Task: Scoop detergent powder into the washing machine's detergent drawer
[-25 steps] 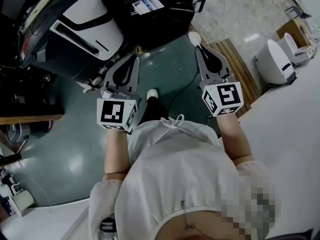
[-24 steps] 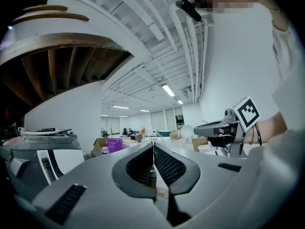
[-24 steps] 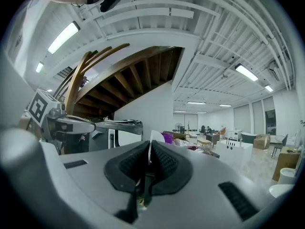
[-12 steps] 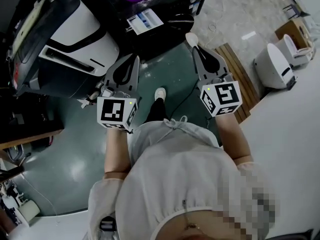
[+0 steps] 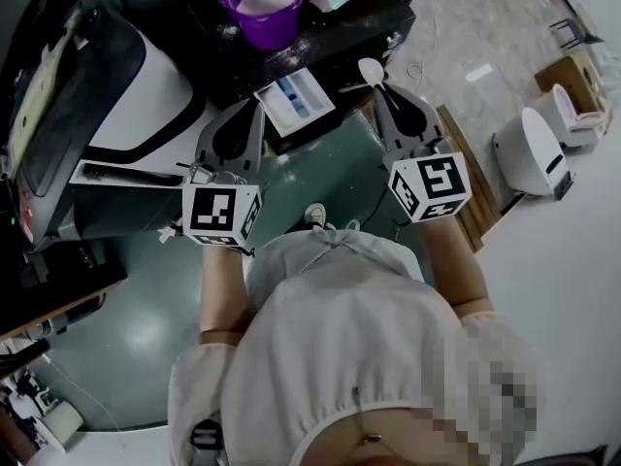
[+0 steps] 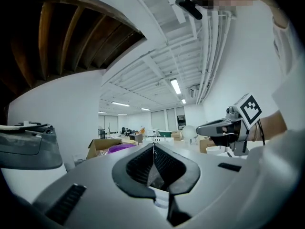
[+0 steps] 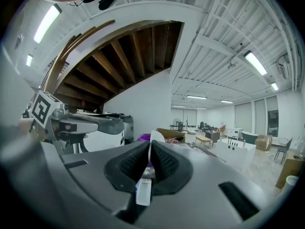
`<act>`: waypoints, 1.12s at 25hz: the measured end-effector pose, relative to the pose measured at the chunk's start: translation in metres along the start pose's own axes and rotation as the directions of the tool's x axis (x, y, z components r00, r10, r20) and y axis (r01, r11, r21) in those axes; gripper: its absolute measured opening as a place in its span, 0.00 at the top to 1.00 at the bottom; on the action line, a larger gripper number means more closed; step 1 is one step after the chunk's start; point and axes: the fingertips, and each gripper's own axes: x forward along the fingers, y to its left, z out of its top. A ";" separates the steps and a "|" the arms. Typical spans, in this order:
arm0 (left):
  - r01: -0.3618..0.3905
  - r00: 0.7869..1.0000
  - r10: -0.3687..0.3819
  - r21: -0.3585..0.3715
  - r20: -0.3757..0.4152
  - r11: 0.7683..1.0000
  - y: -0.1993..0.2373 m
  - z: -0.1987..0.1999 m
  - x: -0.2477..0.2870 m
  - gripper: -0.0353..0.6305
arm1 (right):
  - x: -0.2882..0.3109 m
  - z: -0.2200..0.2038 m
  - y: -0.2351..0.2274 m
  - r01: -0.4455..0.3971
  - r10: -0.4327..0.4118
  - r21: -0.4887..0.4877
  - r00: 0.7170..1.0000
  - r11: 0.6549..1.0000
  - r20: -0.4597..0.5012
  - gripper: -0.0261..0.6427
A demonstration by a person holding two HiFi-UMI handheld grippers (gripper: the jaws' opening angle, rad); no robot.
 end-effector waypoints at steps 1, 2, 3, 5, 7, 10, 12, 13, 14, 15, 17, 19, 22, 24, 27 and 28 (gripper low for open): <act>-0.002 1.000 0.002 -0.001 0.002 1.000 0.010 0.001 0.010 0.91 | 0.015 0.002 -0.004 -0.002 0.002 0.000 1.000 1.000 -0.002 0.94; -0.005 1.000 0.005 -0.004 0.004 1.000 0.020 0.001 0.019 0.91 | 0.028 0.003 -0.008 -0.005 0.005 0.001 1.000 1.000 -0.004 0.94; -0.007 1.000 0.007 -0.006 0.005 1.000 0.028 0.001 0.027 0.91 | 0.041 0.003 -0.011 -0.010 0.010 0.001 1.000 1.000 -0.008 0.94; -0.013 1.000 0.013 -0.012 0.003 1.000 0.043 -0.002 0.040 0.91 | 0.065 0.004 -0.015 -0.023 0.023 0.001 1.000 1.000 -0.017 0.94; -0.023 1.000 0.023 -0.017 -0.006 1.000 0.055 -0.006 0.051 0.91 | 0.086 0.003 -0.019 -0.040 0.040 0.003 0.999 0.999 -0.025 0.94; -0.043 0.999 0.043 -0.021 -0.024 0.999 0.069 -0.013 0.065 0.91 | 0.115 0.001 -0.022 -0.075 0.075 0.003 0.996 0.997 -0.039 0.94; -0.063 0.997 0.062 -0.023 -0.036 0.998 0.076 -0.017 0.072 0.91 | 0.134 0.000 -0.025 -0.105 0.105 -0.001 0.993 0.995 -0.049 0.94; -0.072 0.997 0.071 -0.023 -0.041 0.997 0.079 -0.019 0.077 0.91 | 0.143 0.000 -0.027 -0.120 0.119 -0.004 0.991 0.993 -0.053 0.94; -0.081 0.996 0.080 -0.023 -0.043 0.996 0.082 -0.020 0.081 0.91 | 0.152 0.000 -0.029 -0.135 0.135 -0.006 0.989 0.991 -0.057 0.94; -0.088 0.995 0.088 -0.021 -0.044 0.996 0.085 -0.021 0.086 0.91 | 0.162 0.001 -0.031 -0.154 0.153 -0.008 0.986 0.988 -0.060 0.94; -0.109 0.992 0.108 -0.011 -0.057 0.994 0.090 -0.023 0.093 0.91 | 0.183 0.002 -0.032 -0.206 0.204 -0.015 0.977 0.978 -0.067 0.94; -0.149 0.983 0.148 0.004 -0.110 0.989 0.095 -0.027 0.097 0.91 | 0.206 0.004 -0.031 -0.268 0.265 -0.029 0.961 0.963 -0.080 0.94; -0.222 0.967 0.223 0.021 -0.122 0.975 0.105 -0.027 0.108 0.91 | 0.237 0.007 -0.032 -0.356 0.349 -0.058 0.931 0.933 -0.104 0.94; -0.268 0.959 0.269 0.030 -0.086 0.963 0.113 -0.025 0.117 0.91 | 0.257 0.007 -0.033 -0.409 0.397 -0.082 0.908 0.909 -0.133 0.94; -0.330 0.938 0.329 0.018 -0.111 0.944 0.120 -0.025 0.126 0.91 | 0.287 0.006 -0.034 -0.493 0.464 -0.125 0.862 0.861 -0.204 0.94; -0.346 0.932 0.346 0.017 -0.110 0.938 0.121 -0.024 0.129 0.91 | 0.297 0.005 -0.033 -0.520 0.483 -0.141 0.845 0.842 -0.231 0.94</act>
